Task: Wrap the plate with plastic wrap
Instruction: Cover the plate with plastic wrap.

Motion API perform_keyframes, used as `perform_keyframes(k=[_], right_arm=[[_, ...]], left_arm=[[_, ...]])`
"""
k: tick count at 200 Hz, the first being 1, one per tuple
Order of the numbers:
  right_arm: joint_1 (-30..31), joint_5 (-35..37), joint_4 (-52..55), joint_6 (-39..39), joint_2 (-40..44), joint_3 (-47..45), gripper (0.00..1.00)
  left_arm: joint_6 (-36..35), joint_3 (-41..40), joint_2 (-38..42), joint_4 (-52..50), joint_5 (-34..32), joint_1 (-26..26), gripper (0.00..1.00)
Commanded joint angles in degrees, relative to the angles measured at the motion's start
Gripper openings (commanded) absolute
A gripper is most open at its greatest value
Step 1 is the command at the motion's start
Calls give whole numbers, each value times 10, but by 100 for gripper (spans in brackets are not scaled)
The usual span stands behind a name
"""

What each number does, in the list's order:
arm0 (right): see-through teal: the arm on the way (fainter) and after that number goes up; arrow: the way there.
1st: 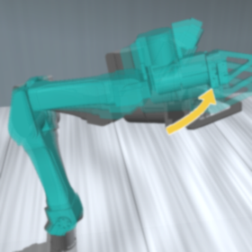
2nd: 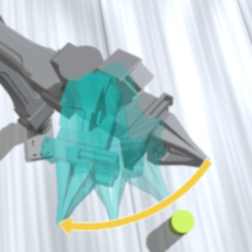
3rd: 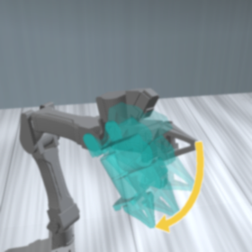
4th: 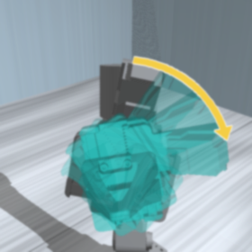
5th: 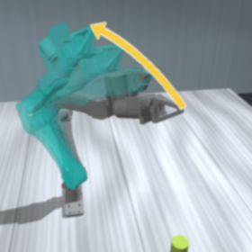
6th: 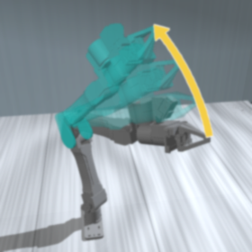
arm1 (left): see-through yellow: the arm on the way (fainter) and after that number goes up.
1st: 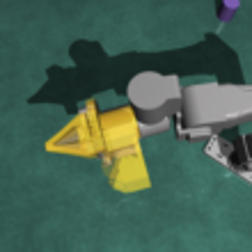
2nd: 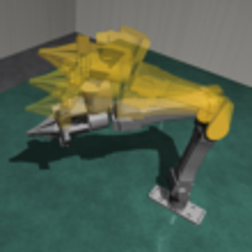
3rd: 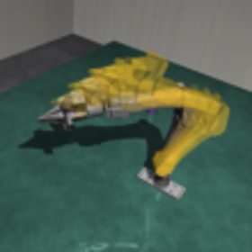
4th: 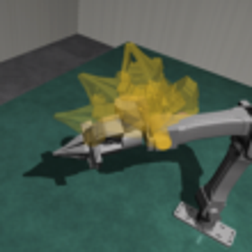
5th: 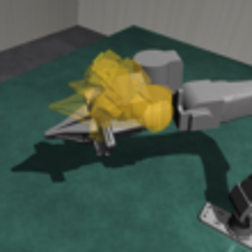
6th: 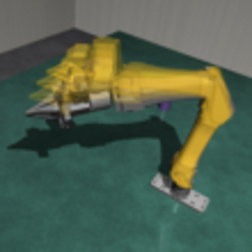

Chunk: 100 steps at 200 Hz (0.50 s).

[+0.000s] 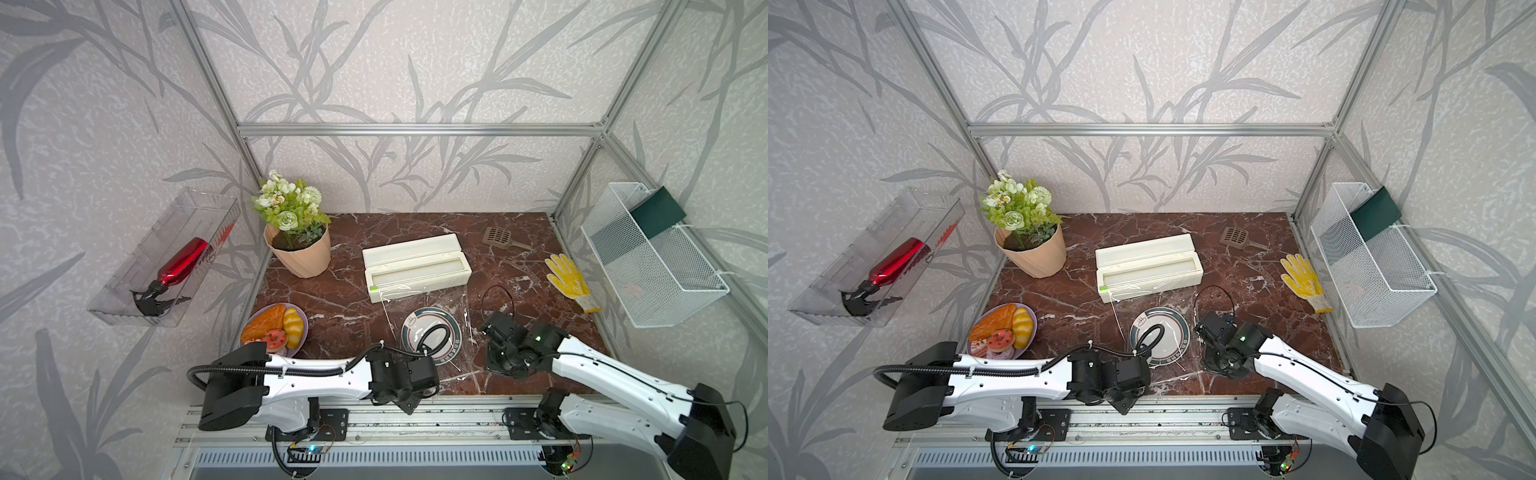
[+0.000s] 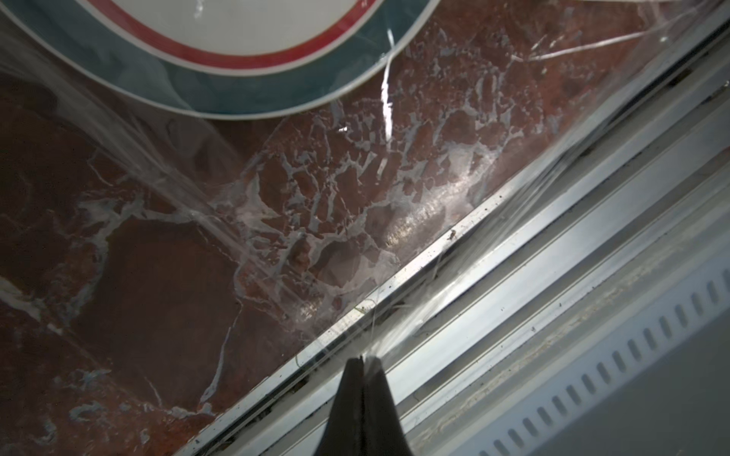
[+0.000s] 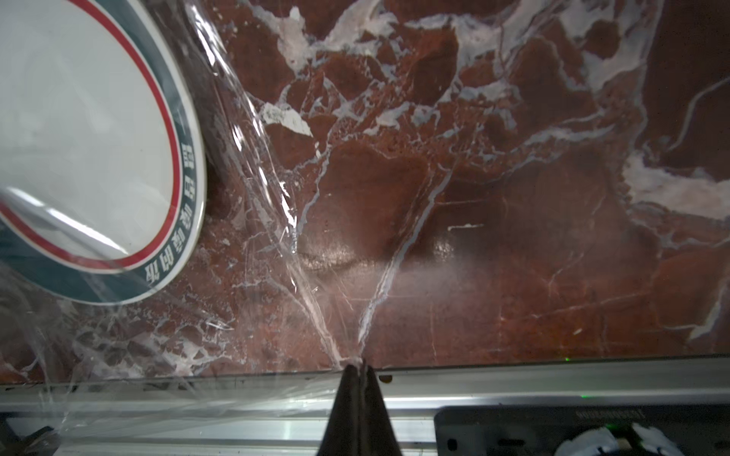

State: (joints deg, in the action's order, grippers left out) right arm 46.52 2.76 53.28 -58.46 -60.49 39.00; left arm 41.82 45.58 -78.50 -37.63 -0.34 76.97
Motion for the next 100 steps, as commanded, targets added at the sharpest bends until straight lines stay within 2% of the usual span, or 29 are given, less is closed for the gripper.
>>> perform_keyframes(k=[1,62,100], right_arm=[[0,66,-21,6,-31,-4,0],[-6,78,-90,21,-104,-29,0],[-16,84,-123,24,-156,-21,0]], left_arm=[[17,-12,-14,-25,-14,-16,0],[12,-9,-77,-8,-25,-38,0],[17,2,-90,-16,-57,-50,0]])
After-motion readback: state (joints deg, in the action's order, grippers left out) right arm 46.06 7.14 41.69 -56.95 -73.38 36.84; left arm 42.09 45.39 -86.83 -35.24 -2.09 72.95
